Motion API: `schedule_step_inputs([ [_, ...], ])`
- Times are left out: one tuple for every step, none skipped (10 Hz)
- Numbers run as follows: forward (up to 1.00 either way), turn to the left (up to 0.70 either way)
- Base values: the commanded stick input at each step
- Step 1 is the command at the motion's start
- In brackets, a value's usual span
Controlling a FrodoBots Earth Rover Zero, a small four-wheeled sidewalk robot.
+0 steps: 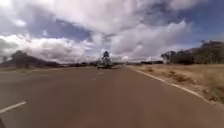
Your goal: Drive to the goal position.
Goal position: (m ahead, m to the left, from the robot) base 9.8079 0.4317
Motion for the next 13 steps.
schedule_step_inputs([
  [0.7,-0.35],
  [0.7,-0.35],
  [0.7,-0.35],
  [0.7,-0.35],
  [0.7,-0.35],
  [0.7,-0.35],
  [0.7,-0.35],
  [0.7,-0.35],
  [0.7,-0.35],
  [0.7,-0.35],
  [0.7,-0.35],
  [0.7,-0.35],
  [0.7,-0.35],
])
